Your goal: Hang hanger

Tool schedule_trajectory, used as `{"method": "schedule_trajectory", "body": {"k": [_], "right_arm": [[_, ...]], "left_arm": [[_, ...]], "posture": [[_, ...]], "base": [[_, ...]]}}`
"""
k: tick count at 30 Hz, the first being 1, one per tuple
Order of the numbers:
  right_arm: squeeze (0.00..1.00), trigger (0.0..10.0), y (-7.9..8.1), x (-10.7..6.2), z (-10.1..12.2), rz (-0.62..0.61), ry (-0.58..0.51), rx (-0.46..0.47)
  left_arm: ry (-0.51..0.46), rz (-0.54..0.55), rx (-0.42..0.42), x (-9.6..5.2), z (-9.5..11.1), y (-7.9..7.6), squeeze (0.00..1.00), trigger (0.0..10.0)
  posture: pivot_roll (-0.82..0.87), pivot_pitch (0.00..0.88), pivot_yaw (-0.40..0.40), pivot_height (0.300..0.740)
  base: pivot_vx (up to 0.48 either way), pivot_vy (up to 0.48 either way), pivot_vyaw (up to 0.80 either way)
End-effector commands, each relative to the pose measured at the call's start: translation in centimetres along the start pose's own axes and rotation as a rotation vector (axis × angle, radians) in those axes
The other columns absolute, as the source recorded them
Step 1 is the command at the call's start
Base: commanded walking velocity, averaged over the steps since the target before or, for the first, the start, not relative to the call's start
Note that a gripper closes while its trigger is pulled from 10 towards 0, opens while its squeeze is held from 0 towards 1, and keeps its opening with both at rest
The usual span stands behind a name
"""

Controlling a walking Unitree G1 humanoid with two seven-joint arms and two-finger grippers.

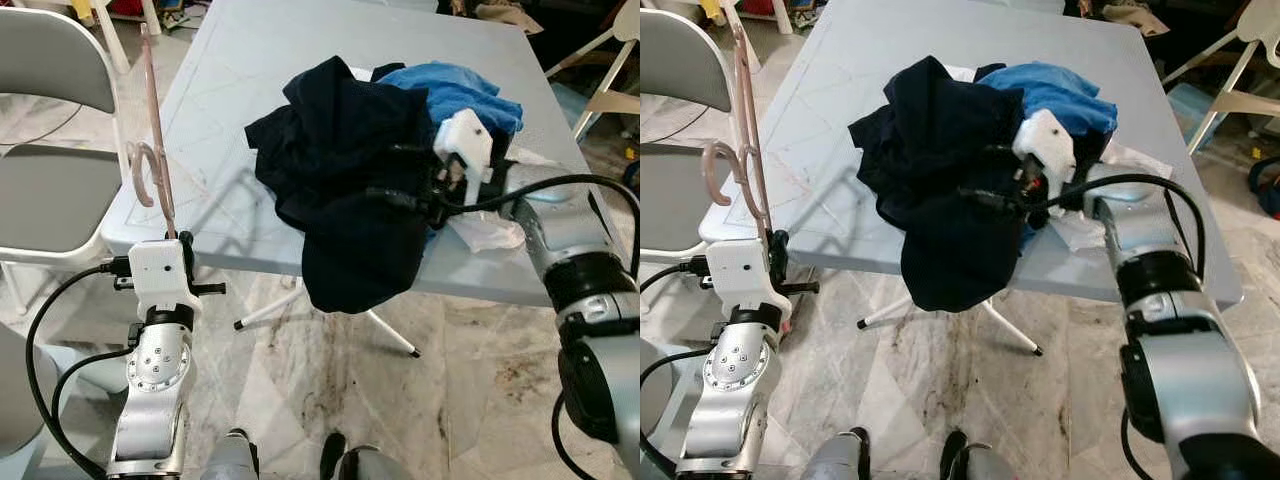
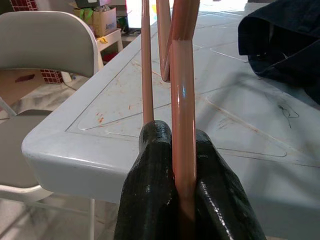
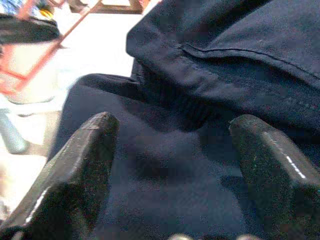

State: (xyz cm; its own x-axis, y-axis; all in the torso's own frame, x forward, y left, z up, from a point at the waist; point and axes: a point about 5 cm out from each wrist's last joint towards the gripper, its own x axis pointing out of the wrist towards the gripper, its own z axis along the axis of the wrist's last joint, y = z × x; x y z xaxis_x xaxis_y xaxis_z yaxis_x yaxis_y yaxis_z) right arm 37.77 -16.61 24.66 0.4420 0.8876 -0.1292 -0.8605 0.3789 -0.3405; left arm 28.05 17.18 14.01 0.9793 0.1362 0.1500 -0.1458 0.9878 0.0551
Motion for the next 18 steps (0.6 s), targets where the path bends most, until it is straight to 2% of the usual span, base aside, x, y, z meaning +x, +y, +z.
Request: {"method": "schedule_trajectory", "body": {"k": [1, 3, 4, 7, 8, 10, 12, 16, 18], "right_arm": [[1.00, 10.0, 0.2, -0.7, 0.3, 0.047, -0.027, 0.018], [1.00, 10.0, 0.7, -0.9, 0.0, 0.086, -0.031, 0.061], [1.00, 10.0, 1.8, -1.1, -0.9, 0.162, -0.027, 0.123], [1.00, 10.0, 3.2, -1.2, -2.2, 0.242, -0.006, 0.190], [1.00, 10.0, 4.2, -1.2, -3.6, 0.275, 0.022, 0.239], [1.00, 10.0, 5.4, -1.0, -5.2, 0.295, 0.054, 0.294], [1.00, 10.0, 6.1, -0.9, -6.0, 0.306, 0.065, 0.327], [1.00, 10.0, 8.6, 0.0, -8.2, 0.328, 0.081, 0.445], [1.00, 10.0, 9.2, 0.6, -8.8, 0.306, 0.089, 0.451]], "left_arm": [[0.048, -0.038, -0.008, -0.5, -0.9, -0.7, 0.00, 10.0], [0.049, -0.040, -0.008, -0.5, -0.9, -0.7, 0.00, 10.0], [0.049, -0.043, -0.010, -0.6, -0.9, -0.7, 0.00, 10.0], [0.051, -0.048, -0.013, -0.5, -0.9, -0.7, 0.00, 10.0], [0.051, -0.051, -0.014, -0.5, -0.9, -0.8, 0.00, 10.0], [0.051, -0.054, -0.015, -0.5, -0.9, -0.8, 0.00, 10.0], [0.050, -0.055, -0.015, -0.5, -0.9, -0.8, 0.00, 10.0], [0.049, -0.059, -0.014, -0.5, -0.8, -0.7, 0.00, 10.0], [0.049, -0.060, -0.013, -0.5, -0.8, -0.7, 0.00, 10.0]], "posture": [[0.26, 0.222, -0.092, 0.740], [0.26, 0.225, -0.090, 0.740], [0.25, 0.227, -0.091, 0.740], [0.25, 0.229, -0.089, 0.740], [0.25, 0.230, -0.089, 0.740], [0.26, 0.232, -0.087, 0.740], [0.26, 0.232, -0.086, 0.740], [0.27, 0.237, -0.080, 0.740], [0.27, 0.237, -0.078, 0.740]], "base": [[0.000, 0.000, 0.00], [0.000, 0.000, 0.00], [0.000, 0.000, 0.00], [0.000, 0.000, 0.00], [0.000, 0.000, 0.00], [0.000, 0.000, 0.00], [0.000, 0.000, 0.00], [0.000, 0.000, 0.00], [0.000, 0.000, 0.00]]}}
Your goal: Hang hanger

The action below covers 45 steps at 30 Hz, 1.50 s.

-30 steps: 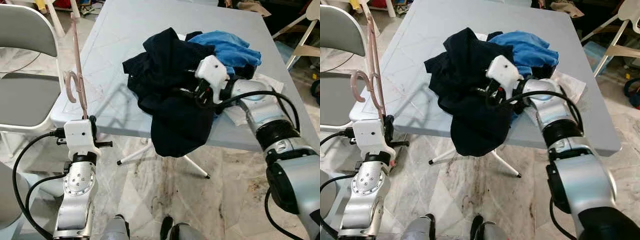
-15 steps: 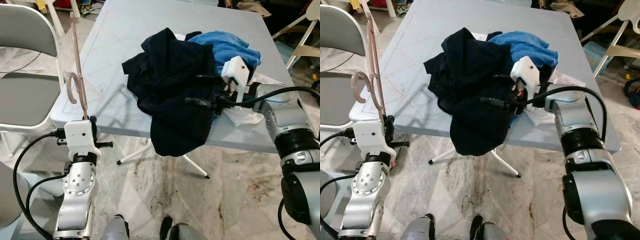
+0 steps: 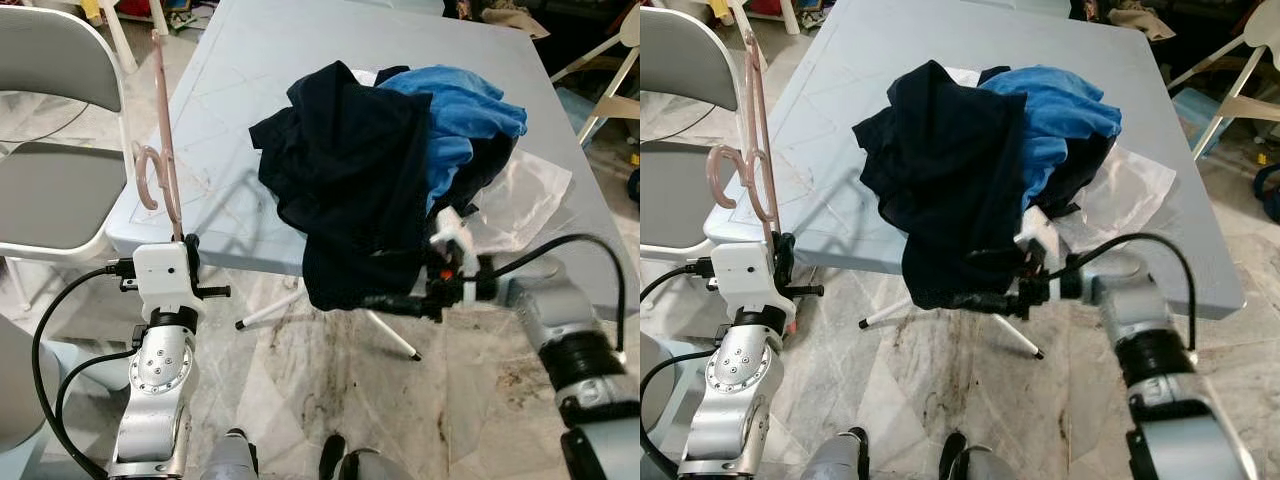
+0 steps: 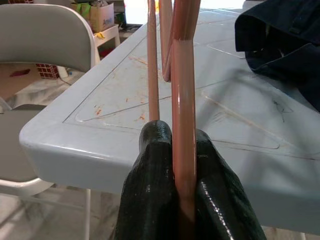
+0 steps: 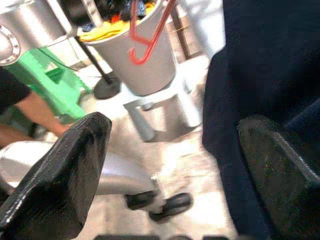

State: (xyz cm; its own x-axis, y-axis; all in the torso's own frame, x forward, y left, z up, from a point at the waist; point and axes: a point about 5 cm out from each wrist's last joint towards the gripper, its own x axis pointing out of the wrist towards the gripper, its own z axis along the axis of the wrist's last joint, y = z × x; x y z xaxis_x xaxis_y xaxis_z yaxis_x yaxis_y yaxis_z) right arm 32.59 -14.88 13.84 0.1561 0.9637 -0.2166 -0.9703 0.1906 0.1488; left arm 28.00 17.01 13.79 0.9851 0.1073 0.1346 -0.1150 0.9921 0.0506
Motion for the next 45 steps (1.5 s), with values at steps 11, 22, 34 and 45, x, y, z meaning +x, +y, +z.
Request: {"method": "schedule_trajectory", "body": {"k": [11, 22, 34, 45], "right_arm": [[1.00, 10.0, -0.4, 5.4, 0.7, -0.209, -0.178, 0.021], [0.97, 10.0, -1.8, 7.0, 2.3, -0.422, -0.275, 0.021], [0.00, 10.0, -1.2, 4.7, 2.8, -0.423, -0.371, -0.068], [0.00, 10.0, -0.6, 6.4, 2.4, -0.389, -0.340, -0.078]], "left_arm": [[0.028, -0.039, 0.000, 0.0, -0.3, -0.6, 0.00, 10.0], [0.019, -0.031, -0.002, -0.1, -0.1, -0.5, 0.00, 10.0], [-0.001, -0.076, -0.044, 0.2, 0.3, -0.6, 0.00, 10.0], [0.008, -0.087, -0.035, 0.5, 0.1, -1.0, 0.00, 10.0]], "posture": [[0.27, 0.230, -0.071, 0.740], [0.28, 0.228, -0.076, 0.740], [0.26, 0.227, -0.072, 0.740], [0.26, 0.222, -0.068, 0.740]], "base": [[0.000, 0.000, 0.00], [0.000, 0.000, 0.00], [0.045, 0.000, 0.00], [0.000, 0.000, 0.00]]}}
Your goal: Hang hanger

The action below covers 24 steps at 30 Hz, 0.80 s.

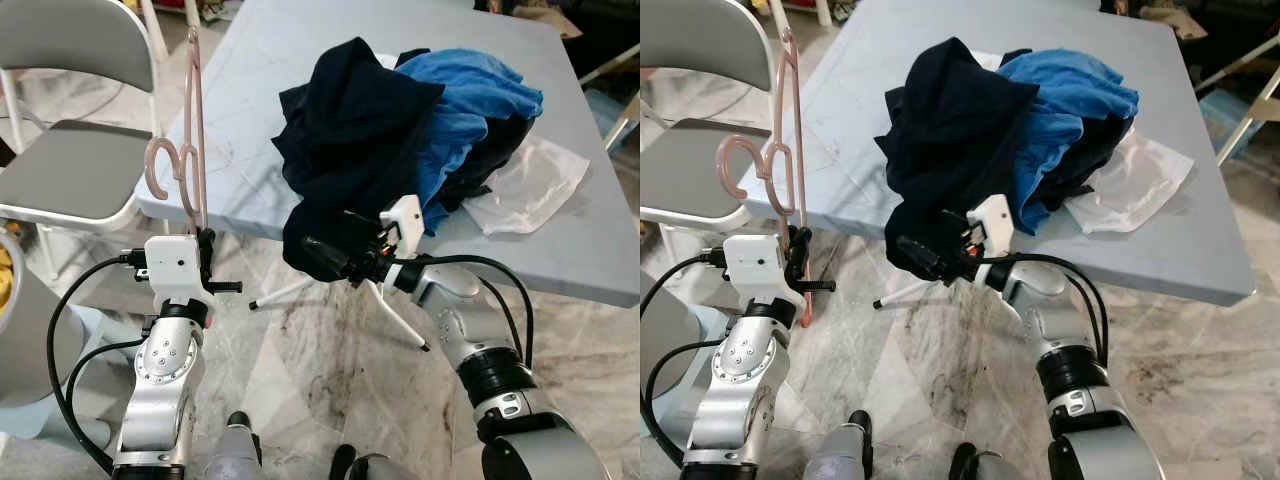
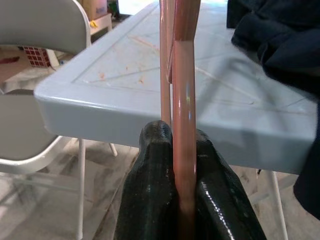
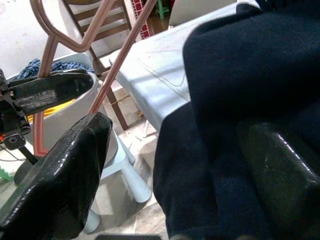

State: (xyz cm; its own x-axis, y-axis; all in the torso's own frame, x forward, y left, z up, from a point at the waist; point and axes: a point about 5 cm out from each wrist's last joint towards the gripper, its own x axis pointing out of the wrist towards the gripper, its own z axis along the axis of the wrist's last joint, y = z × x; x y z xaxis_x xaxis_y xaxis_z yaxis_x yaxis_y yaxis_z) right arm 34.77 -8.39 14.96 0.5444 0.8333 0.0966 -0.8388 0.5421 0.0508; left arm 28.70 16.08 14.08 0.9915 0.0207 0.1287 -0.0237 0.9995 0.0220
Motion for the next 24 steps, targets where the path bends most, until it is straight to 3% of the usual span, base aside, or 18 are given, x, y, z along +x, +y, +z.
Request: {"method": "schedule_trajectory", "body": {"k": [1, 8, 12, 15, 19, 21, 23, 24], "right_arm": [[0.00, 10.0, 0.3, 0.2, -0.2, 0.006, 0.010, 0.008], [0.00, 10.0, 2.2, 2.7, -1.3, 0.088, 0.080, 0.036], [0.00, 10.0, 2.4, 3.3, -1.4, 0.089, 0.095, 0.039], [0.00, 10.0, 1.6, 4.8, -0.5, -0.033, 0.101, 0.013], [0.00, 10.0, -0.8, 5.6, 2.1, -0.306, 0.057, -0.043], [0.00, 10.0, -1.5, 5.6, 3.0, -0.381, 0.036, -0.091], [0.00, 10.0, -4.4, 4.3, 6.3, -0.691, -0.028, -0.222], [0.00, 10.0, -4.4, 4.3, 6.3, -0.691, -0.028, -0.222]], "left_arm": [[0.005, 0.003, 0.005, -0.2, -0.2, 0.1, 0.00, 10.0], [0.008, 0.023, 0.008, -0.4, -0.3, 0.4, 0.00, 10.0], [0.006, 0.024, 0.008, -0.5, -0.2, 0.4, 0.00, 10.0], [0.004, 0.025, 0.010, -0.5, -0.2, 0.4, 0.00, 10.0], [0.004, 0.025, 0.011, -0.5, -0.2, 0.4, 0.00, 10.0], [0.004, 0.025, 0.010, -0.5, -0.2, 0.3, 0.00, 10.0], [0.006, 0.025, 0.007, -0.6, -0.2, 0.2, 0.00, 10.0], [0.006, 0.025, 0.007, -0.6, -0.2, 0.2, 0.00, 10.0]], "posture": [[0.26, 0.224, -0.071, 0.740], [0.28, 0.222, -0.083, 0.740], [0.29, 0.221, -0.083, 0.740], [0.29, 0.220, -0.083, 0.740], [0.29, 0.221, -0.082, 0.740], [0.29, 0.222, -0.083, 0.740], [0.29, 0.222, -0.088, 0.740], [0.29, 0.222, -0.088, 0.740]], "base": [[0.000, 0.000, 0.00], [0.000, 0.000, 0.00], [0.000, 0.000, 0.00], [0.000, 0.000, 0.00], [0.000, 0.000, 0.00], [0.000, 0.000, 0.00], [0.000, 0.000, 0.00], [0.000, 0.000, 0.00]]}}
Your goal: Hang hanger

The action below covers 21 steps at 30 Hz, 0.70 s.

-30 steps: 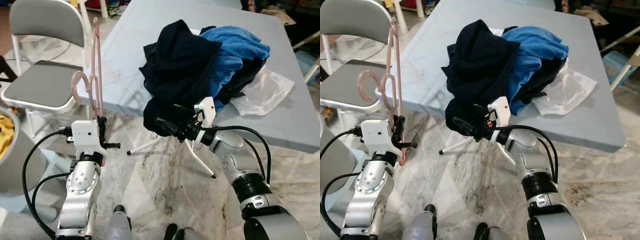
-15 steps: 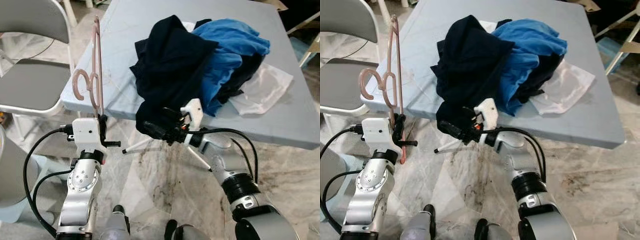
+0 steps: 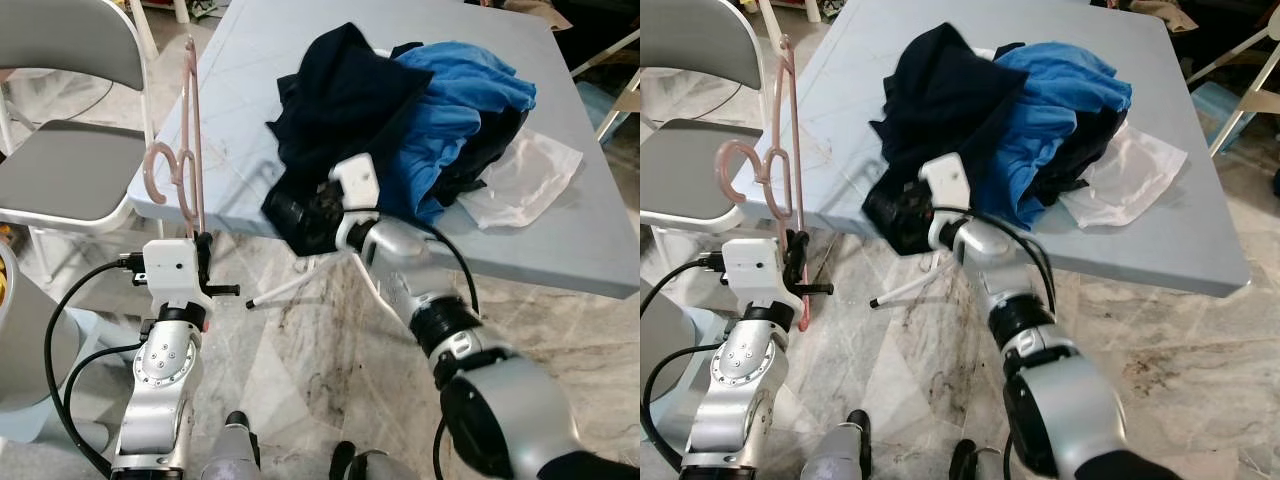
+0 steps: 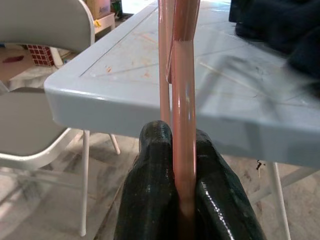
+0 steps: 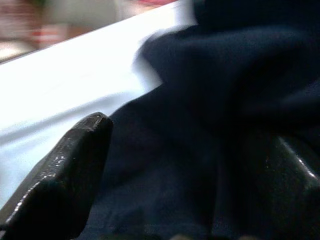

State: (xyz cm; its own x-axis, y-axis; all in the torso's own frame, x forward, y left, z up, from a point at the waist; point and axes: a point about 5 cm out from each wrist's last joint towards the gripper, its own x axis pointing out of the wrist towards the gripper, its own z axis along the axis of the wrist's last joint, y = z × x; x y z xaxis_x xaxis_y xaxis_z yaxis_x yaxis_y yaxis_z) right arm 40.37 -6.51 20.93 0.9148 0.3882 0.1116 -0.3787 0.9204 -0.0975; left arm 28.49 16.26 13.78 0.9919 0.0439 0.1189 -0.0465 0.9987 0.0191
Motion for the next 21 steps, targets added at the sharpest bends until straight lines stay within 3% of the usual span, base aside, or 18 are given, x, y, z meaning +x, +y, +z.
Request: {"method": "schedule_trajectory", "body": {"k": [1, 2, 7, 9, 11, 12, 13, 14, 15, 17, 21], "right_arm": [[0.00, 10.0, -3.8, -0.3, 1.4, -0.261, -0.041, -0.074], [0.00, 10.0, -5.6, -0.6, 2.2, -0.378, -0.047, -0.099], [0.00, 10.0, -9.4, -1.6, 3.8, -0.564, -0.080, -0.103], [0.00, 10.0, -10.7, -2.0, 4.5, -0.556, -0.106, -0.072], [0.00, 10.0, -10.8, -2.0, 4.5, -0.541, -0.107, -0.073], [0.00, 10.0, -10.3, -1.7, 4.5, -0.440, -0.123, -0.026], [0.00, 10.0, -10.3, -1.7, 4.5, -0.440, -0.123, -0.026], [0.00, 10.0, -8.7, -1.3, 3.5, -0.244, -0.094, 0.004], [0.00, 10.0, -7.9, -1.2, 3.1, -0.162, -0.076, 0.013], [0.00, 10.0, -6.1, -1.5, 1.7, 0.084, -0.047, -0.019], [0.00, 10.0, -4.3, -3.0, 0.0, 0.391, -0.040, -0.090]], "left_arm": [[-0.005, 0.004, 0.007, -0.3, 0.0, 0.0, 0.00, 10.0], [-0.005, 0.007, 0.008, -0.4, 0.0, 0.0, 0.00, 10.0], [-0.004, 0.023, 0.010, -0.5, 0.0, 0.3, 0.00, 10.0], [-0.001, 0.025, 0.011, -0.5, 0.0, 0.3, 0.00, 10.0], [-0.001, 0.024, 0.012, -0.5, -0.1, 0.3, 0.00, 10.0], [-0.001, 0.021, 0.012, -0.5, -0.1, 0.2, 0.00, 10.0], [-0.001, 0.021, 0.012, -0.5, -0.1, 0.2, 0.00, 10.0], [0.000, 0.018, 0.011, -0.4, -0.1, 0.2, 0.00, 10.0], [0.000, 0.017, 0.011, -0.4, -0.1, 0.2, 0.00, 10.0], [0.001, 0.014, 0.010, -0.3, -0.1, 0.2, 0.00, 10.0], [0.004, 0.007, 0.010, -0.2, -0.2, 0.1, 0.00, 10.0]], "posture": [[0.30, 0.223, -0.090, 0.740], [0.30, 0.223, -0.092, 0.740], [0.30, 0.225, -0.093, 0.740], [0.30, 0.226, -0.092, 0.740], [0.30, 0.226, -0.090, 0.740], [0.30, 0.227, -0.087, 0.740], [0.30, 0.227, -0.087, 0.740], [0.29, 0.227, -0.086, 0.740], [0.29, 0.227, -0.086, 0.740], [0.28, 0.228, -0.080, 0.740], [0.27, 0.227, -0.077, 0.740]], "base": [[0.000, 0.000, 0.00], [0.000, 0.000, 0.00], [0.000, 0.000, 0.00], [0.000, 0.000, 0.00], [0.000, 0.000, 0.00], [0.000, 0.000, 0.00], [0.000, 0.000, 0.00], [0.000, 0.000, 0.00], [0.000, 0.000, 0.00], [0.000, 0.000, 0.00], [0.000, 0.000, 0.00]]}}
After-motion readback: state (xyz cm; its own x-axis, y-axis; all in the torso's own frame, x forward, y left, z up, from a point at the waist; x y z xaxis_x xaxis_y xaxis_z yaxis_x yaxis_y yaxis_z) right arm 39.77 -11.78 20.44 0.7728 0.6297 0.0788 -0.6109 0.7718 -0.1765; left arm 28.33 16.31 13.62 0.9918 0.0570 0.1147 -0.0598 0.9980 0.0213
